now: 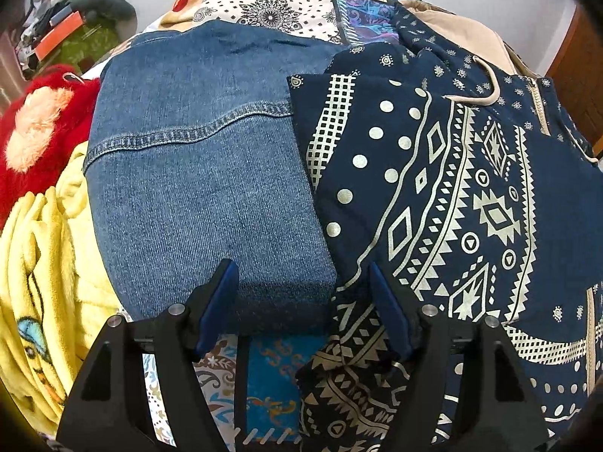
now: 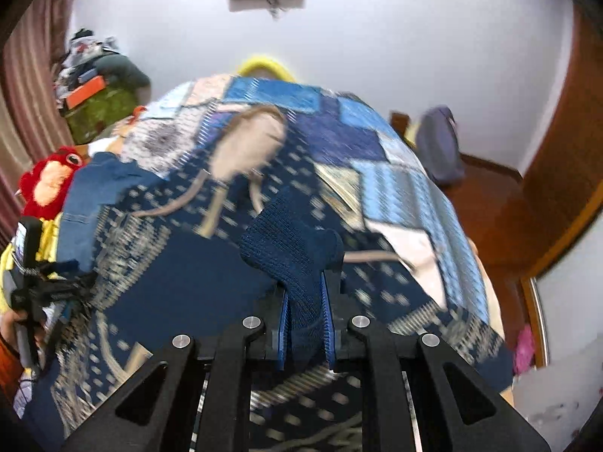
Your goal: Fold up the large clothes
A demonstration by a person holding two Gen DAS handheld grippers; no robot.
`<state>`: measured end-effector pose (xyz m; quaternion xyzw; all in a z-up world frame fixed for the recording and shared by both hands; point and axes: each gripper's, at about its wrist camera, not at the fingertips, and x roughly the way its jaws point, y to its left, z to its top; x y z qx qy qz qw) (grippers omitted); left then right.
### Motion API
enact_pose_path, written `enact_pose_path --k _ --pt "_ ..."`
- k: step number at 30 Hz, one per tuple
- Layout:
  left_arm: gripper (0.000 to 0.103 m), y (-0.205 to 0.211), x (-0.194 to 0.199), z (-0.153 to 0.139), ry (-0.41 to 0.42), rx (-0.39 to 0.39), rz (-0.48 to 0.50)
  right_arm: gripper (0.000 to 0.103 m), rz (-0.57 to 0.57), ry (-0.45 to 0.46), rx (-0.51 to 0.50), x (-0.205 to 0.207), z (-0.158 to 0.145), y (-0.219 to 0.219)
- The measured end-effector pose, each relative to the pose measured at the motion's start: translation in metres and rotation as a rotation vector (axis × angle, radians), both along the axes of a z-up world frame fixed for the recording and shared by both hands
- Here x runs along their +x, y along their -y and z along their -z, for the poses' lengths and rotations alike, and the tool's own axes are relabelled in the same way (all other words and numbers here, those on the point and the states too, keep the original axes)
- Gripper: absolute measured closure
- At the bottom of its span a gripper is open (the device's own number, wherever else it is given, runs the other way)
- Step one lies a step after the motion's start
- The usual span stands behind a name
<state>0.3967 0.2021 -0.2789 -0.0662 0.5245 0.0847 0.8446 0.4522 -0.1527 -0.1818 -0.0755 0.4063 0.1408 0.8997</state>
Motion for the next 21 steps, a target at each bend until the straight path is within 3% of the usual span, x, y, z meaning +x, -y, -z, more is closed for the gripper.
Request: enact_pose_path --k 9,11,12,13,15,21 --pt "0.029 0.004 0.006 0.003 -0.02 0.021 -0.003 0.09 0.072 -0.113 -0.142 0.007 0.063 0.05" --pt "0.029 0.004 0.007 0.004 -0.021 0.02 -0.003 0.087 0.067 -0.083 -0.187 0.0 0.064 0.05" --pt "0.029 0.004 0.006 0.003 -0.021 0.02 -0.003 0.076 0.079 -0.063 -0.233 -0.002 0.064 0.049" --pt "0.029 0.003 0.006 0.004 -0.021 0.021 -0.004 0.051 0.101 -0.042 -0.291 -0.003 0.064 0.048" --pt "0.029 0.004 0.006 0.004 -0.021 0.024 -0.004 0.028 0.135 0.023 -0.391 -0.007 0.064 0.049" --pt "0.03 0.007 0.0 -0.006 -0.001 0.052 -0.013 0.028 0.144 -0.053 -0.247 -0.013 0.05 0.085"
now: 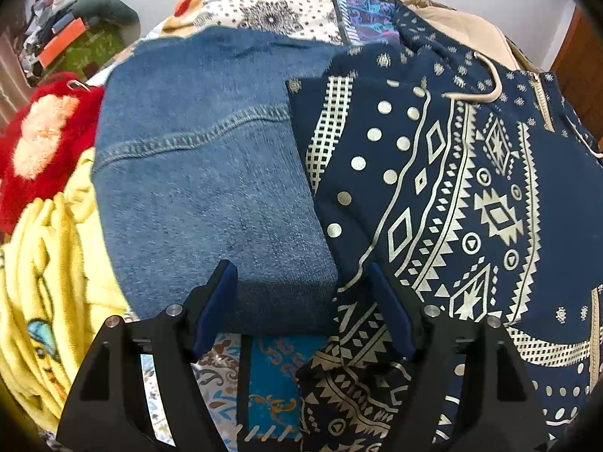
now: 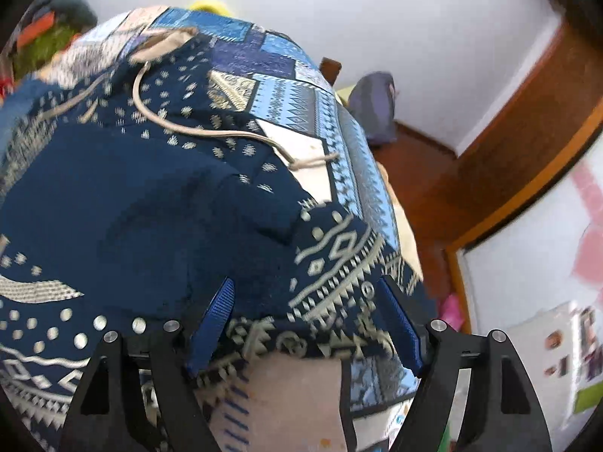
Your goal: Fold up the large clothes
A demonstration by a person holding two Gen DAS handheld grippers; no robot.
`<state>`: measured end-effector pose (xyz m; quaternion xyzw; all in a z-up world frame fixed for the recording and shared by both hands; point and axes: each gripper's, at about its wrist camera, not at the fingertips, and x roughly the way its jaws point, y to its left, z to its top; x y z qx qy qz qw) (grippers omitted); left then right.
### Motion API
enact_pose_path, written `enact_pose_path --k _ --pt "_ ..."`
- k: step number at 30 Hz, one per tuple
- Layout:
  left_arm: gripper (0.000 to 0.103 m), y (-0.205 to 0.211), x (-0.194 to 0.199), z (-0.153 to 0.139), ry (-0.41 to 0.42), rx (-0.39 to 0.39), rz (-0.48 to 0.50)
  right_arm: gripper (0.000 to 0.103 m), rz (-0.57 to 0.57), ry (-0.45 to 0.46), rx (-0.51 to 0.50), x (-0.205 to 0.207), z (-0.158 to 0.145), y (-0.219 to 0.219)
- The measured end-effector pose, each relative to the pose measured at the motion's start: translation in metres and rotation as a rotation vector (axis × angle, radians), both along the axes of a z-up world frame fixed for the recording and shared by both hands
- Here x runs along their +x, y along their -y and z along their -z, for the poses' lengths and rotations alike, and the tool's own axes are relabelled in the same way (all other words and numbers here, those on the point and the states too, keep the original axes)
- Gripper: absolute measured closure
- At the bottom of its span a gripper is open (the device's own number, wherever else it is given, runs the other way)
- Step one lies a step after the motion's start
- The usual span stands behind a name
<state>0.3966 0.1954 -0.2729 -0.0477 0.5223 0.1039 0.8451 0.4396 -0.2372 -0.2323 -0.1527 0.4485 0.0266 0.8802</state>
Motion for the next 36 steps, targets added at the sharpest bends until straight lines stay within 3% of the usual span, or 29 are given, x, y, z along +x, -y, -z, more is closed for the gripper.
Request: enact_pose_path --k 5,9,14,18,24,28,32,36 --pt "0.03 0.008 -0.002 -0.036 0.067 0.026 -0.008 0.028 0.041 -0.004 0.148 -0.014 -0.026 0.038" --pt "0.03 0.031 0.007 -0.076 0.14 0.063 0.041 0.028 0.106 -0.004 0.269 -0.019 -0.045 0.077" --pt "0.03 0.083 0.027 -0.108 0.197 0.03 0.152 0.028 0.231 -0.056 0.438 -0.005 -0.042 0.129" --pt "0.03 0.122 0.044 -0.11 0.198 -0.019 0.244 0.028 0.329 -0.14 0.564 0.015 -0.016 0.16" --pt "0.03 0.185 0.063 -0.085 0.141 -0.074 0.368 0.028 0.449 -0.238 0.72 0.049 0.032 0.186" --pt "0.03 0.21 0.07 -0.066 0.107 -0.058 0.416 0.029 0.51 -0.296 0.768 0.071 0.061 0.192" --pt "0.03 0.223 0.068 -0.053 0.094 -0.031 0.449 0.046 0.55 -0.294 0.76 0.076 0.076 0.194" --pt "0.029 0.221 0.066 -0.052 0.102 -0.039 0.439 0.077 0.583 -0.258 0.736 0.065 0.076 0.198"
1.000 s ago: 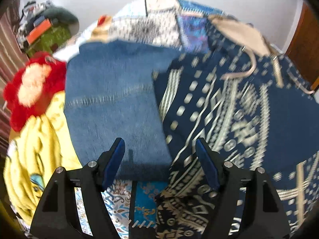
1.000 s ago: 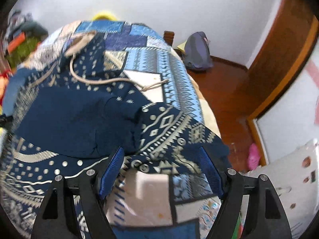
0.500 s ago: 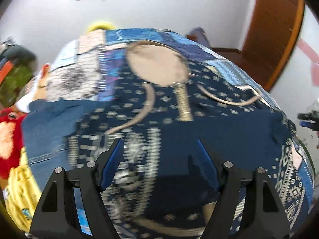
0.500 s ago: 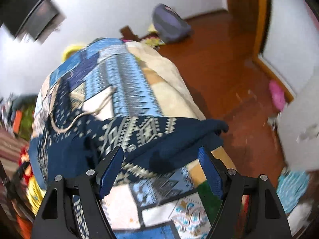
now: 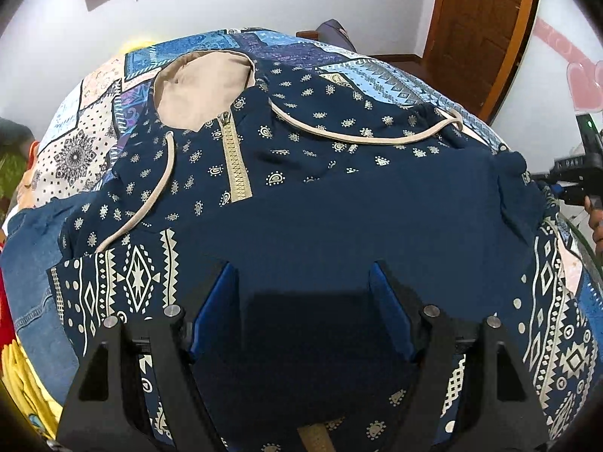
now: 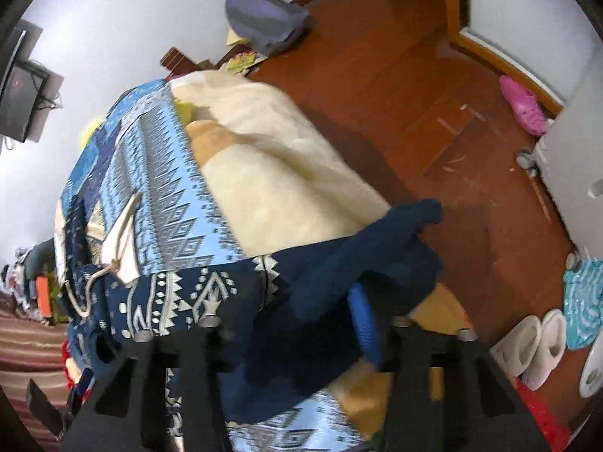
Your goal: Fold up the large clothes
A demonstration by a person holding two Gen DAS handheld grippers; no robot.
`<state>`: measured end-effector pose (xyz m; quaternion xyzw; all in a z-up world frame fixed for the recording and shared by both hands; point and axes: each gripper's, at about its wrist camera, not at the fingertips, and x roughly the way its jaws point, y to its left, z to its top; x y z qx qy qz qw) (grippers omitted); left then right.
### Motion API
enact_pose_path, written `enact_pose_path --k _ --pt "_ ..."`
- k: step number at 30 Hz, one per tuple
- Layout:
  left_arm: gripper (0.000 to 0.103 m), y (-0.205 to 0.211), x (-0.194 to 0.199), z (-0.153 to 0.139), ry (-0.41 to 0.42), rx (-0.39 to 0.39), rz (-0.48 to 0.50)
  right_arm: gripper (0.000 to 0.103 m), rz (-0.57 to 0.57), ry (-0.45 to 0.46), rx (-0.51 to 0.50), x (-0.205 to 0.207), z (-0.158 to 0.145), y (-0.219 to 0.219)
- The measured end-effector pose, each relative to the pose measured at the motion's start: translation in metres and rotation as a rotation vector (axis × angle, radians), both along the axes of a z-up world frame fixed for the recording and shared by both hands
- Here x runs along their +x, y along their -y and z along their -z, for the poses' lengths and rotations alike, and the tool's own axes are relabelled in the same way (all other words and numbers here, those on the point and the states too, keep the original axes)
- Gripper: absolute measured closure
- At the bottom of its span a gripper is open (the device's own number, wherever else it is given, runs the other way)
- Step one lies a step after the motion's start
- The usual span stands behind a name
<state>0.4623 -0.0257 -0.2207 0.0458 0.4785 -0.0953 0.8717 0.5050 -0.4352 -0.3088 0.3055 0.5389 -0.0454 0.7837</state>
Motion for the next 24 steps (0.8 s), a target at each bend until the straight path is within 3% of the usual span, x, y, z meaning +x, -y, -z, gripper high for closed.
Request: enact_pose_path --k 1,4,10,14,18,21,24 --pt "0.029 -0.002 0.0 0.0 -0.005 -0.009 -0.005 0.086 0.0 0.005 -0.014 -0.003 -0.002 0.001" --pt "0.03 -0.006 0.0 -0.002 -0.019 -0.023 -0.018 0.095 -0.011 0.031 -0.028 -0.009 -0.008 0.004" --pt "0.03 -0.021 -0.016 -0.023 0.022 -0.025 -0.034 0.099 0.007 0.148 -0.063 -0.018 -0.057 0.003" --pt "0.03 -0.036 -0.028 -0.042 0.059 -0.041 -0.058 0.102 -0.03 0.294 -0.099 -0.025 -0.117 -0.02" --pt "0.03 -0.05 -0.039 -0.059 0.094 -0.077 -0.081 0.102 -0.136 0.42 -0.116 -0.031 -0.179 -0.066" --pt "0.03 -0.054 -0.043 -0.065 0.082 -0.11 -0.075 0.101 -0.202 0.432 -0.09 -0.033 -0.199 -0.095" --pt "0.03 -0.045 -0.043 -0.071 0.068 -0.106 -0.04 0.101 -0.227 0.436 -0.18 -0.046 -0.203 -0.117"
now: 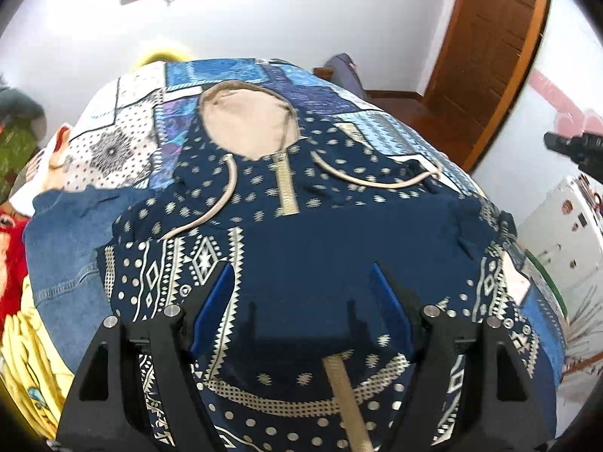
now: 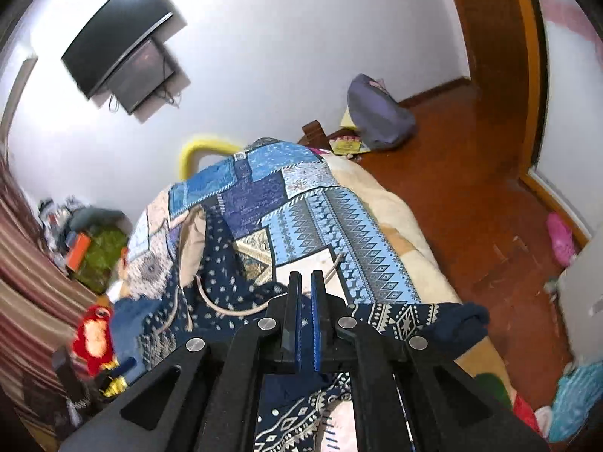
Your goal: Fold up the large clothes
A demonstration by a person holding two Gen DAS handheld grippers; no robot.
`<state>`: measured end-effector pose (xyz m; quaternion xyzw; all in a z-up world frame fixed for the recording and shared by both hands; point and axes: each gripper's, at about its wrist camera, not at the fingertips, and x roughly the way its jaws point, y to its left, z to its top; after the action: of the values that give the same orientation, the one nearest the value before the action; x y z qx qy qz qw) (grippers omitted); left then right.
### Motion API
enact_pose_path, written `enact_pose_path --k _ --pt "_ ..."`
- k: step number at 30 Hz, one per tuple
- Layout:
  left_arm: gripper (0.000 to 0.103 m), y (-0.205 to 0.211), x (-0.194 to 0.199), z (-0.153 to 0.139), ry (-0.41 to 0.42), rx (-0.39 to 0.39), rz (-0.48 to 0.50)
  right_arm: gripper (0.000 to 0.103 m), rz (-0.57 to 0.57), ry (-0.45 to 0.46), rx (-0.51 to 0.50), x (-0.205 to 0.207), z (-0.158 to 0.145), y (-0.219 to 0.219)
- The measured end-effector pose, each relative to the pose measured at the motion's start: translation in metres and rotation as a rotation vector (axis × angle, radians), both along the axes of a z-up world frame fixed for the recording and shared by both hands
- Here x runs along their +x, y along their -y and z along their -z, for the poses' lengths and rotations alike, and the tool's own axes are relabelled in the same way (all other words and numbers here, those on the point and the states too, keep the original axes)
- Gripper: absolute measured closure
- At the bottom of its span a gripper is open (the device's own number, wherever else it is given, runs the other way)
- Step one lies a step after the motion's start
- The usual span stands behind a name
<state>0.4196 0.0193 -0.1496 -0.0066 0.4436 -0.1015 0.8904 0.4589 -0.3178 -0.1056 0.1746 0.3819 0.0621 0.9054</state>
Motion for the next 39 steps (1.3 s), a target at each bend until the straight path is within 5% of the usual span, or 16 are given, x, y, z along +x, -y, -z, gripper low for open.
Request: enact_pose_path --k 3,10,16,19,23,25,26,27,29,32,39 --pt "0.03 0.026 0.002 -0.009 0.0 0.018 0.077 0.101 0.005 -0.031 -0.08 -0.016 0.016 -0.002" --pt "0.03 0.145 0.029 -0.01 -0.053 -0.011 0.336 0.101 0.023 -0.174 -0.064 -0.045 0.075 0.051" --pt "0.03 0.258 0.071 0.025 -0.185 -0.041 0.49 0.101 0.103 -0.216 -0.06 -0.078 0.108 0.104" --pt "0.04 0.304 0.09 0.045 -0.251 -0.047 0.542 0.101 0.138 -0.238 -0.015 -0.089 0.125 0.128" --pt "0.042 0.345 0.105 0.07 -0.307 0.02 0.584 0.101 0.18 -0.268 0.051 -0.095 0.144 0.151" --pt "0.047 0.359 0.11 0.083 -0.33 0.048 0.595 0.101 0.191 -0.281 0.084 -0.096 0.153 0.159" --pt "0.058 0.363 0.109 0.085 -0.325 0.058 0.602 0.101 0.194 -0.285 0.09 -0.097 0.154 0.159" --pt "0.082 0.37 0.106 0.088 -0.323 0.065 0.625 0.101 0.195 -0.289 0.094 -0.097 0.156 0.16" --pt "0.097 0.378 0.103 0.092 -0.346 0.065 0.643 0.101 0.192 -0.295 0.094 -0.096 0.159 0.16" --pt "0.099 0.386 0.09 0.081 -0.249 0.121 0.663 0.101 0.184 -0.303 0.084 -0.094 0.161 0.156" --pt "0.1 0.345 0.062 -0.018 -0.011 0.06 0.638 0.101 0.154 -0.294 0.082 -0.089 0.152 0.143"
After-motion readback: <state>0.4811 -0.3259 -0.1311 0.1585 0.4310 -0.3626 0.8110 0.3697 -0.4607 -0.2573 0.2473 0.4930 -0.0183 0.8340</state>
